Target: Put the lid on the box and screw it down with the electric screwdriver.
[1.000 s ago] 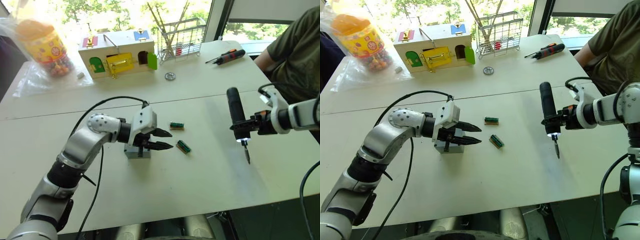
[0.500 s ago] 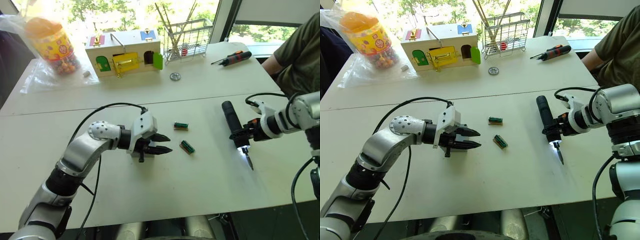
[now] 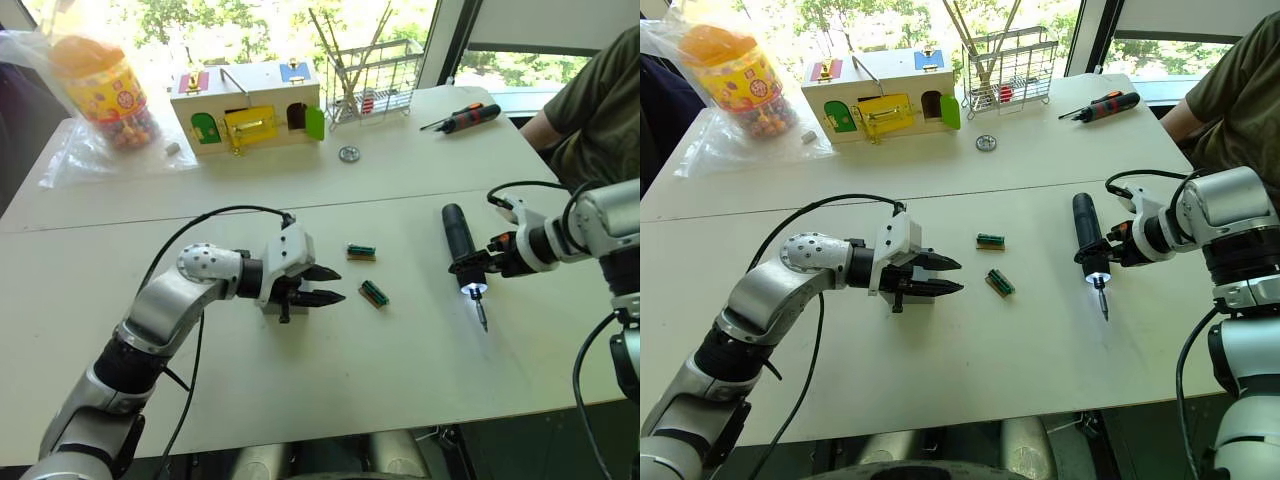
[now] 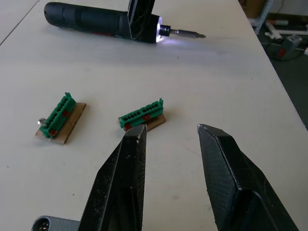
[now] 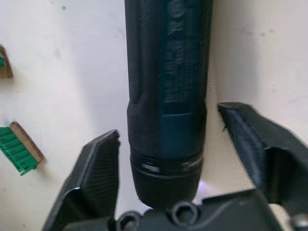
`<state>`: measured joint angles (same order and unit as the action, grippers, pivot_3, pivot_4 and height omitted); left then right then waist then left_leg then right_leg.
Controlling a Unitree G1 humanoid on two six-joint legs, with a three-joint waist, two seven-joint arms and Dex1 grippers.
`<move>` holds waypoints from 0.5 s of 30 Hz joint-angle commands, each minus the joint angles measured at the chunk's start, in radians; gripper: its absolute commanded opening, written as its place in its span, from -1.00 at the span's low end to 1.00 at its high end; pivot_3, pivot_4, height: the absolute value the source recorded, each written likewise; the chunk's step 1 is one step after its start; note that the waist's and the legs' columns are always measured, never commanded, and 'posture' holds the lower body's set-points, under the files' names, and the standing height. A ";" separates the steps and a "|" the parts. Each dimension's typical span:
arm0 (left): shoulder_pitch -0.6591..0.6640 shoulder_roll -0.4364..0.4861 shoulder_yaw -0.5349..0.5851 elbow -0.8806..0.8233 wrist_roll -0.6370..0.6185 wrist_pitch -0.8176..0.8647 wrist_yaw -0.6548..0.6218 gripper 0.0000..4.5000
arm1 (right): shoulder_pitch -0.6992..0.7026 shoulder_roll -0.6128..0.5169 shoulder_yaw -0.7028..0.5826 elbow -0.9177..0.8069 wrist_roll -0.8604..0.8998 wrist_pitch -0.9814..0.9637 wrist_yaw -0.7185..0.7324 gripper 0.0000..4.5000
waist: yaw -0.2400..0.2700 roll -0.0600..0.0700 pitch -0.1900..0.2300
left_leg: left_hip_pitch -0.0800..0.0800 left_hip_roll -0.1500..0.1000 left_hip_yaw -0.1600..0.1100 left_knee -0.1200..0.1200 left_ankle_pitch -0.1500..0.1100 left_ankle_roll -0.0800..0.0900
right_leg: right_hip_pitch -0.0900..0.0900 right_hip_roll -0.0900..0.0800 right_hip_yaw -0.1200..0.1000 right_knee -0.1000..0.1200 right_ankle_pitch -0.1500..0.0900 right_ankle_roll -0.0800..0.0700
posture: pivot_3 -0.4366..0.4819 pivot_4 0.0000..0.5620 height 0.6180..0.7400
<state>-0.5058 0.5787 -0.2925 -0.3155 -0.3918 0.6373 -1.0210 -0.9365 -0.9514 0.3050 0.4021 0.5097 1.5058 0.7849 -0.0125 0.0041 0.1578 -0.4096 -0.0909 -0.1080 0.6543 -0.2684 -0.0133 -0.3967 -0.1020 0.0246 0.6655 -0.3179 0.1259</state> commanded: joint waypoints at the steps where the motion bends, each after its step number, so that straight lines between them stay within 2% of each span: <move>1: -0.007 -0.003 0.007 -0.006 0.006 -0.028 0.000 -0.24 | -0.008 0.002 -0.020 0.011 -0.043 -0.022 -0.013 0.98 | 0.002 0.000 0.000 | 0.000 0.000 0.000 0.000 0.000 0.000 | 0.000 0.000 0.000 0.000 0.000 0.000 | -0.05 -0.47 1.00; 3: -0.009 -0.003 0.008 0.001 0.011 -0.033 -0.001 -0.24 | 0.005 0.002 -0.045 0.000 -0.055 -0.044 -0.024 0.98 | 0.002 0.000 0.000 | 0.000 -0.001 0.000 0.000 0.000 0.000 | 0.000 0.000 0.000 0.000 0.000 0.000 | -0.05 -0.47 1.00; 6: -0.015 -0.002 0.014 0.018 0.017 -0.043 -0.002 -0.24 | 0.042 0.033 -0.162 -0.029 -0.075 -0.154 -0.086 0.98 | 0.002 0.000 0.000 | 0.000 -0.001 0.000 0.000 0.000 0.000 | 0.000 -0.001 0.000 0.000 0.000 0.000 | -0.05 -0.47 1.00; 15: -0.041 0.049 0.071 0.061 0.009 -0.042 -0.010 -0.24 | 0.059 0.054 -0.278 -0.204 -0.032 -0.196 -0.061 0.98 | -0.004 0.000 0.000 | 0.000 0.000 0.000 -0.002 0.000 0.000 | -0.002 0.000 0.000 0.000 0.000 0.000 | -0.05 -0.47 1.00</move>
<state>-0.5257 0.6108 -0.2744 -0.2508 -0.3777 0.6013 -1.0260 -0.8618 -0.8984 0.0674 0.2480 0.4662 1.3332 0.7225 -0.0166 0.0041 0.1579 -0.4098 -0.0905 -0.1083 0.6526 -0.2682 -0.0137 -0.3986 -0.1022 0.0245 0.6661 -0.3179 0.1260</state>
